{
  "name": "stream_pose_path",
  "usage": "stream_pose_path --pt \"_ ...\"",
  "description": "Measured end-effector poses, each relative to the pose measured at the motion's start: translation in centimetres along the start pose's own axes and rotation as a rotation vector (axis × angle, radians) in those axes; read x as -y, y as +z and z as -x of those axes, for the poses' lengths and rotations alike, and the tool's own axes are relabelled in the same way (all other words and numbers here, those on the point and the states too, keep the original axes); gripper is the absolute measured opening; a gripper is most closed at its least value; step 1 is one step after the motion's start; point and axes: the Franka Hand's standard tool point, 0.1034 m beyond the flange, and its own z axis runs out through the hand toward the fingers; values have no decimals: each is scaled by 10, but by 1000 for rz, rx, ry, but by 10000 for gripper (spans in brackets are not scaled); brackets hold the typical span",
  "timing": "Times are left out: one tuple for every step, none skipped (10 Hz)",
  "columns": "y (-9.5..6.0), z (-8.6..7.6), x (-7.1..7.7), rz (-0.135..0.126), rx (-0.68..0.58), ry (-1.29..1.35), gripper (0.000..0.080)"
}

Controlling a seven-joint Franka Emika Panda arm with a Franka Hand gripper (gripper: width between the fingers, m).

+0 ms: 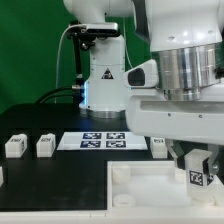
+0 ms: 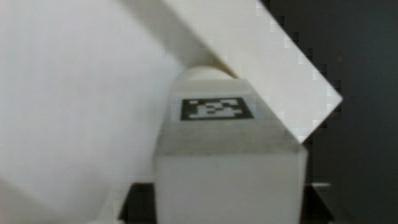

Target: Assemble one leg

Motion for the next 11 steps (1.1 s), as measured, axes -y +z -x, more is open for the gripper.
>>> stream_pose_path --pt "1 -1 -2 -5 28 173 291" --pt "2 -1 -3 -16 64 385 292" --pt "3 2 -3 -21 88 545 294" --pt "3 4 -3 -18 90 584 294" --pt "3 4 -3 -18 89 563 345" --pt "3 4 -3 -19 89 535 482" --pt "4 4 -3 -19 89 534 482" --pt "4 5 -2 -19 90 524 611" --pt "5 14 1 -13 71 255 638" --pt "6 21 1 2 70 4 638" --pt "6 20 0 -2 69 -80 648"
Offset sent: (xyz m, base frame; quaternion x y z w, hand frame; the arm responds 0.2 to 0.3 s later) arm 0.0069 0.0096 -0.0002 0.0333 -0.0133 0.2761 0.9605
